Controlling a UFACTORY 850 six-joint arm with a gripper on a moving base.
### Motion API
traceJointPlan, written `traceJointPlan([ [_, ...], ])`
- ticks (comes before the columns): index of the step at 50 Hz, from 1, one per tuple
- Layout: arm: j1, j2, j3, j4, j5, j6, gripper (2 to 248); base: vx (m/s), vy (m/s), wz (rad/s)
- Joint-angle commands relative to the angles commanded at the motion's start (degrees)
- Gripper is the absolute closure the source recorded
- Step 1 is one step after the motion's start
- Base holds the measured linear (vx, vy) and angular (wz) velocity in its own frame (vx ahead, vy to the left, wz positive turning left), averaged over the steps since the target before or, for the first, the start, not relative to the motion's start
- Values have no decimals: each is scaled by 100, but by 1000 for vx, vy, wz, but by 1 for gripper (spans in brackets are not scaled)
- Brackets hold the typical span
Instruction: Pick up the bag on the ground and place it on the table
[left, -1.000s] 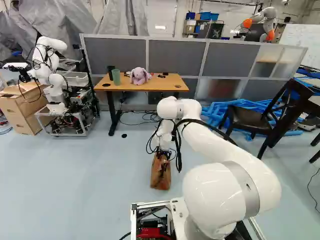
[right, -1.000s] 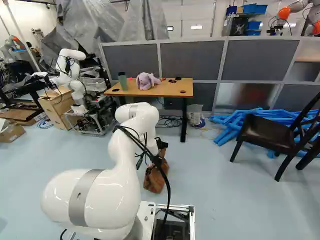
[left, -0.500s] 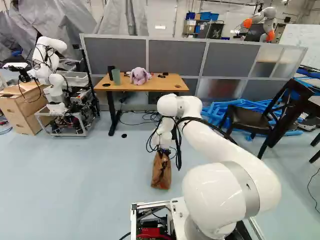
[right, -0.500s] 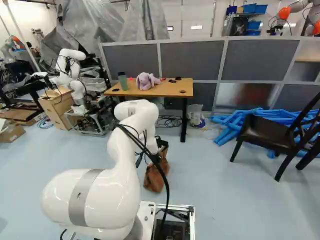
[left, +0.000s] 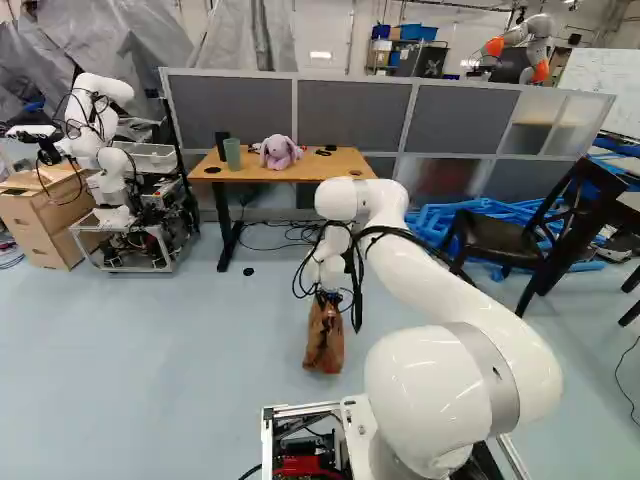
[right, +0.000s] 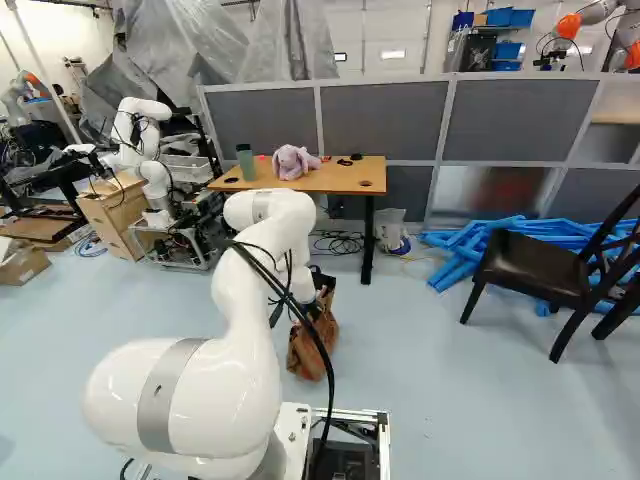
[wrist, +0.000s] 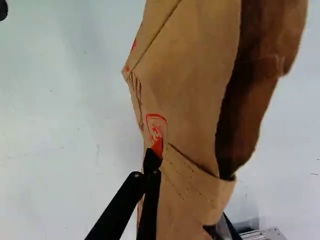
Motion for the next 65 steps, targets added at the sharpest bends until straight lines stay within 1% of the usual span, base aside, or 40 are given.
traceJointPlan([
  [65, 0, 1390, 1204, 0, 0, 0, 229, 0, 0, 0],
])
